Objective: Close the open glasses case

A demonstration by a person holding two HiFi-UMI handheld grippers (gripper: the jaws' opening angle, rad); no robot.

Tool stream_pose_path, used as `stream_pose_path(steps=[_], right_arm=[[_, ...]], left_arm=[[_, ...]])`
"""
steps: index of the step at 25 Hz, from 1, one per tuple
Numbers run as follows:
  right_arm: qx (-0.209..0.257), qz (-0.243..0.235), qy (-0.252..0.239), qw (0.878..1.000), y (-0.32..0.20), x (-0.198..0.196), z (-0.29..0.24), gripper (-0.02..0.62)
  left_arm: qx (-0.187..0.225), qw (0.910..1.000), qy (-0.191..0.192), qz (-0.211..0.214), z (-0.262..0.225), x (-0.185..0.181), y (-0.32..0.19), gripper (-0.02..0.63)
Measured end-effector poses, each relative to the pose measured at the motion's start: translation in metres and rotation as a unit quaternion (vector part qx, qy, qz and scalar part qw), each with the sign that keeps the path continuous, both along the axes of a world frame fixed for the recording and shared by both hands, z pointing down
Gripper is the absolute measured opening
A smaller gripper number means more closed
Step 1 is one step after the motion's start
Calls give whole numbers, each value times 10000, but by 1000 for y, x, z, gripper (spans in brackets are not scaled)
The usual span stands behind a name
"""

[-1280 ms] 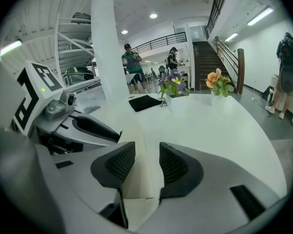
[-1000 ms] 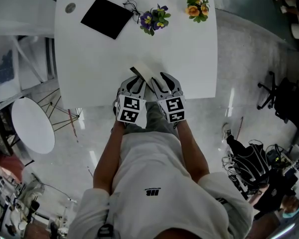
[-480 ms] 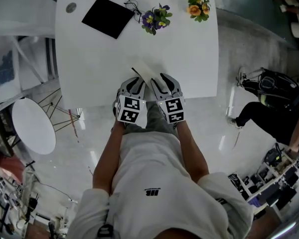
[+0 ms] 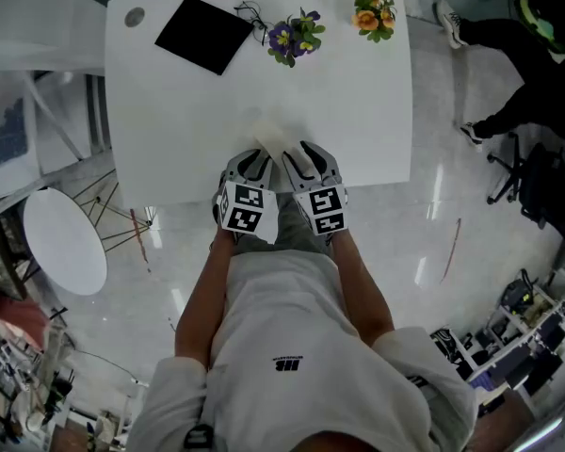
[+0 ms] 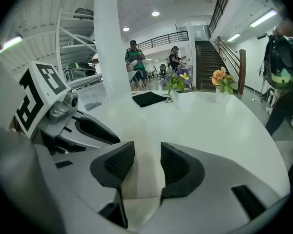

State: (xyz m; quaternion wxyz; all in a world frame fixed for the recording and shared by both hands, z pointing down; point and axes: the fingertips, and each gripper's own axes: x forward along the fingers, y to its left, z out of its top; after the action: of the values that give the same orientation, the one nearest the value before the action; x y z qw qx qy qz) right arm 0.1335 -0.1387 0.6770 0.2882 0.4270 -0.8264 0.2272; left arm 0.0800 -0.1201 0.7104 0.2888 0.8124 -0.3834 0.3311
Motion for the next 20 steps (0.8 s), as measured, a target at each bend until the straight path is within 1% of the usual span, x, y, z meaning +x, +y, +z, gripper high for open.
stream_pose_path(steps=[7, 13, 17, 20], right_arm=[[43, -20, 135, 9999, 2, -7, -1, 170], [112, 92, 203, 9997, 3, -6, -5, 172], [258, 273, 184, 9991, 2, -6, -17, 172], [444, 431, 197, 9979, 2, -5, -34, 172]], left_arm=[[-67, 10000, -20, 67, 4, -4, 2, 106], [21, 9997, -15, 224, -1, -7, 3, 106], [198, 9994, 39, 284, -14, -15, -1, 107], [501, 9981, 126, 321, -35, -22, -7, 110]])
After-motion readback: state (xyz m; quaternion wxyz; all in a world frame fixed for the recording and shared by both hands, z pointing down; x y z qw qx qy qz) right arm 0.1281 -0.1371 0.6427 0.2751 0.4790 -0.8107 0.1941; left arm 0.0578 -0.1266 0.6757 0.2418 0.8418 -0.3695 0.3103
